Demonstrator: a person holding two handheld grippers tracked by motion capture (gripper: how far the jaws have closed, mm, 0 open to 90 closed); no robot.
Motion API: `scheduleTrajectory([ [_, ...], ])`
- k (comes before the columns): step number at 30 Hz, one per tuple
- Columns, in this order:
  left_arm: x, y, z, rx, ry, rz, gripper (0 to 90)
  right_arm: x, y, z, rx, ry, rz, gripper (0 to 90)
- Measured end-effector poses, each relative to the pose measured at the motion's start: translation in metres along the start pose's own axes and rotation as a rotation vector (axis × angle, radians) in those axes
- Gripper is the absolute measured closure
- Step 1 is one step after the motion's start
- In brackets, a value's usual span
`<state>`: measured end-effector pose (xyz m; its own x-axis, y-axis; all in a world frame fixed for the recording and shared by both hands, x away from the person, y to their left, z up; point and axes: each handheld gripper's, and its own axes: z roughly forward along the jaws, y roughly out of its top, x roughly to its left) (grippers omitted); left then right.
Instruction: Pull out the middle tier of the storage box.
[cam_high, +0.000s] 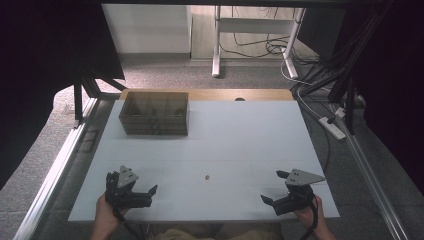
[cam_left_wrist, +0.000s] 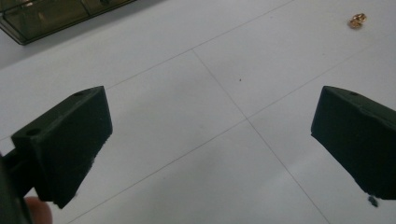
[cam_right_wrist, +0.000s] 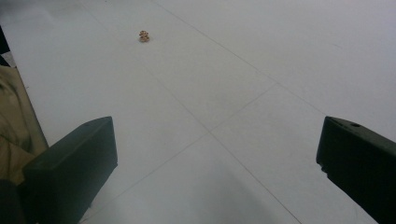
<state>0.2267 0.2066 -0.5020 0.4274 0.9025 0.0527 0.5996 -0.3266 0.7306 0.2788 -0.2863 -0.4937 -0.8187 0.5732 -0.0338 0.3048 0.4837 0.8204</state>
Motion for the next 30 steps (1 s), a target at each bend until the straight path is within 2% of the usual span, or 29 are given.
scheduleTrajectory([
  [4,0.001,0.004,0.005,0.023,0.009,-0.006,0.0,0.000,-0.001,0.000,0.003,-0.001,0.003,0.0],
  [10,0.010,0.009,0.015,0.055,0.001,-0.040,0.0,0.001,-0.001,0.000,0.002,-0.003,0.001,0.0],
  [19,0.019,0.021,0.023,0.093,-0.001,-0.056,0.0,0.001,-0.001,0.000,0.004,-0.001,-0.002,0.0],
  [26,0.030,0.031,0.034,0.142,-0.022,-0.086,0.0,0.002,-0.001,0.000,0.005,-0.001,-0.002,0.0],
  [30,0.033,0.034,0.038,0.152,-0.033,-0.096,0.0,0.002,-0.001,0.000,0.006,-0.001,-0.001,0.0],
])
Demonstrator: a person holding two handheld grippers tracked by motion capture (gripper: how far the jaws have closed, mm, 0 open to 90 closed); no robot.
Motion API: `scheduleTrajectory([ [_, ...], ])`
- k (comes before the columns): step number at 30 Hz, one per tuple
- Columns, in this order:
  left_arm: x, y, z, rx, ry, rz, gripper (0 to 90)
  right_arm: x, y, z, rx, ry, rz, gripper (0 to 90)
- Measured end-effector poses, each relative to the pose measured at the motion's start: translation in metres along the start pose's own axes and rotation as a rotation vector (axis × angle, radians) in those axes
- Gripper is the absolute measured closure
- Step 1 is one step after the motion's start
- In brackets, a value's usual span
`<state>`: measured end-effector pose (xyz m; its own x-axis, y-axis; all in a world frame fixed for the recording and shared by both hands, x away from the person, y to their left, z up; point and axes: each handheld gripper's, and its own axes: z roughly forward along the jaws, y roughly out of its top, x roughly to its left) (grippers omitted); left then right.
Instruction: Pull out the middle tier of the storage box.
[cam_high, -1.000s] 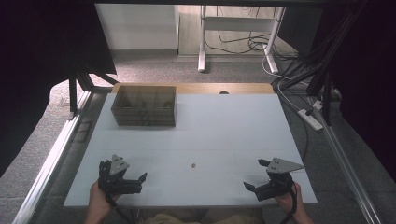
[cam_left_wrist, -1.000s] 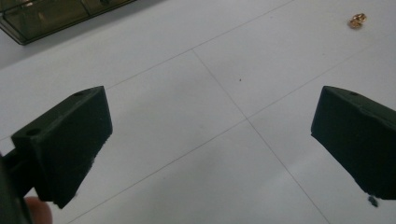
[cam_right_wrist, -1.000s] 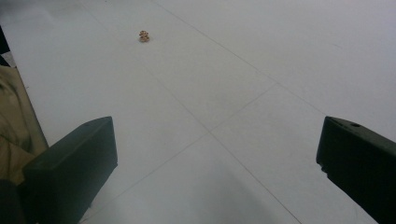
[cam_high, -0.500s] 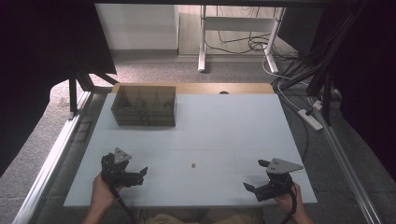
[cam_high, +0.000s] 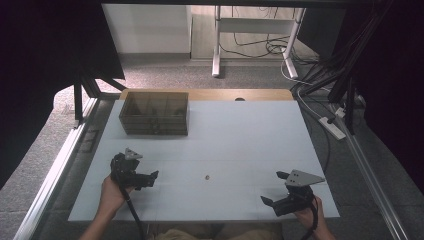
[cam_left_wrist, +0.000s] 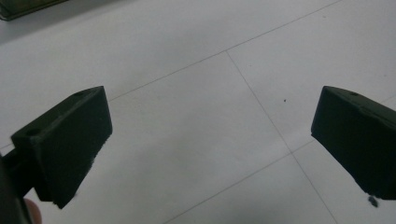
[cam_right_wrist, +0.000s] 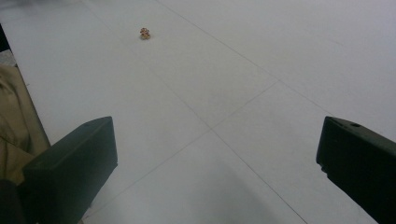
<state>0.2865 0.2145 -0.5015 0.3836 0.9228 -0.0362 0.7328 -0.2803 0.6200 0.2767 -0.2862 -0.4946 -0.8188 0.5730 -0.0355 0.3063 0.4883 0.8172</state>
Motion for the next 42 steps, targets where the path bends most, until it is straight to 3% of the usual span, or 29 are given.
scheduleTrajectory([
  [13,0.007,0.015,0.002,0.024,-0.017,-0.016,0.0,-0.001,0.000,0.002,0.001,0.004,0.003,0.0],
  [42,0.024,0.055,0.017,0.092,-0.003,-0.057,0.0,-0.001,0.000,0.002,0.006,0.003,0.006,0.0],
])
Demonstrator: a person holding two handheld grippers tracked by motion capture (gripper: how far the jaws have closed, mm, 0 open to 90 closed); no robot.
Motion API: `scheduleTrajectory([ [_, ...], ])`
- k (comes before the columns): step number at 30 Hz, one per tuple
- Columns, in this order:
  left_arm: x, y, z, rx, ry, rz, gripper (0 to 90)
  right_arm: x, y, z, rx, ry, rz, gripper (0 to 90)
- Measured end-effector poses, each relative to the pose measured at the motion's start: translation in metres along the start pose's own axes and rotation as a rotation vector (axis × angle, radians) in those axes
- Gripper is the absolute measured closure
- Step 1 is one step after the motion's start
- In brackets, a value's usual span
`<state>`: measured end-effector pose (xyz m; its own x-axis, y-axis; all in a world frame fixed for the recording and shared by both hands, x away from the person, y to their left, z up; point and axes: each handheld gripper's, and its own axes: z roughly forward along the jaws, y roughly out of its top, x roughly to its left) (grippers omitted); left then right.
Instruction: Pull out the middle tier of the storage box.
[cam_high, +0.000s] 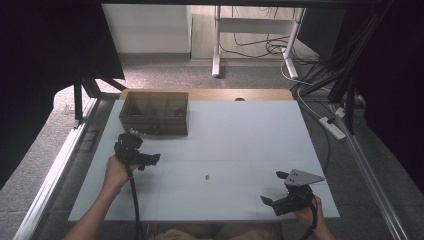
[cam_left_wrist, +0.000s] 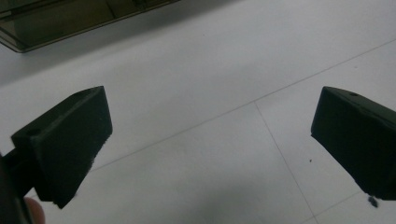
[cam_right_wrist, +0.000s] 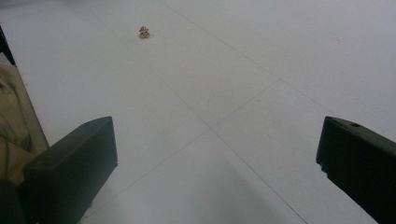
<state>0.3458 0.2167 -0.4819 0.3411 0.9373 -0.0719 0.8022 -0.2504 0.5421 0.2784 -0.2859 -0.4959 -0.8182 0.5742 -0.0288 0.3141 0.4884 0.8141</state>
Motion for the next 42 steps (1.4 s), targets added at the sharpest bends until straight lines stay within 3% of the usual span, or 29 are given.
scheduleTrajectory([
  [14,0.008,0.018,0.005,0.027,0.016,-0.019,0.0,0.000,0.000,0.000,0.001,-0.001,-0.003,0.0],
  [42,0.018,0.056,0.021,0.063,0.087,-0.114,0.0,-0.001,0.000,0.000,0.000,0.003,-0.001,0.0],
])
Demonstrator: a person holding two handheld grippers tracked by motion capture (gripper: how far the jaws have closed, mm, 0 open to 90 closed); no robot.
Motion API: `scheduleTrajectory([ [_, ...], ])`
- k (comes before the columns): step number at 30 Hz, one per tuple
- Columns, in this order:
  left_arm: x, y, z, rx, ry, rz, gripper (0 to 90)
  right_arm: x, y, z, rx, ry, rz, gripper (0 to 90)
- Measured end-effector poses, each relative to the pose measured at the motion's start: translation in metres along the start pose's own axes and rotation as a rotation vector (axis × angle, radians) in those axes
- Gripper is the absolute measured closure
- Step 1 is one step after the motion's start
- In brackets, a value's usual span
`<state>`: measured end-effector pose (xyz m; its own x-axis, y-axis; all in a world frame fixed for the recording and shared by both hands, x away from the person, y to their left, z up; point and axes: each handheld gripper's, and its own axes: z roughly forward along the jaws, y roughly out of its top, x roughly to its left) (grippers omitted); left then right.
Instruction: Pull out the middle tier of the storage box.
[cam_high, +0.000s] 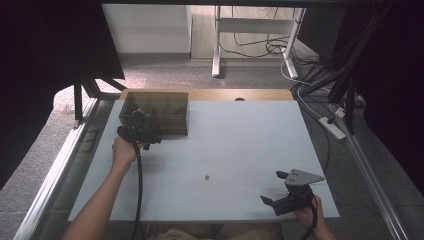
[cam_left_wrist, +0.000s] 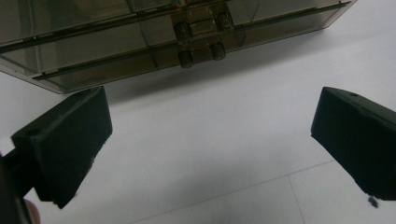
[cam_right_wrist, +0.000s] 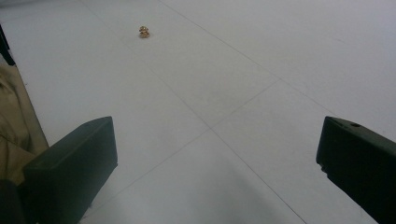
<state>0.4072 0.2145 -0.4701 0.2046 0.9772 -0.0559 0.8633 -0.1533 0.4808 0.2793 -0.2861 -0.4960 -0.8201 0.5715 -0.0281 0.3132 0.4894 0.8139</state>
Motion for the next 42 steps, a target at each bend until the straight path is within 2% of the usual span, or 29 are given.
scheduleTrajectory([
  [12,-0.005,0.012,0.008,0.015,0.030,-0.020,0.1,0.000,0.000,0.000,0.001,0.004,0.002,0.0],
  [22,-0.005,0.019,0.015,0.016,0.068,-0.066,4.0,-0.001,0.000,0.001,0.002,0.007,0.004,0.0],
  [28,-0.008,0.023,0.019,0.028,0.092,-0.075,7.1,0.000,0.000,0.001,0.002,0.005,0.002,0.0],
  [35,-0.008,0.024,0.022,0.022,0.117,-0.103,14.8,0.000,0.000,0.001,0.001,0.005,0.001,0.0],
  [37,-0.008,0.025,0.024,0.020,0.123,-0.114,20.0,0.000,0.000,0.001,0.002,0.006,0.001,0.0],
  [41,-0.009,0.025,0.025,0.019,0.123,-0.119,24.8,0.000,0.000,0.001,0.003,0.006,0.002,0.0],
  [42,-0.010,0.025,0.026,0.015,0.120,-0.126,28.6,0.000,0.000,0.001,0.003,0.006,0.002,0.0],
])
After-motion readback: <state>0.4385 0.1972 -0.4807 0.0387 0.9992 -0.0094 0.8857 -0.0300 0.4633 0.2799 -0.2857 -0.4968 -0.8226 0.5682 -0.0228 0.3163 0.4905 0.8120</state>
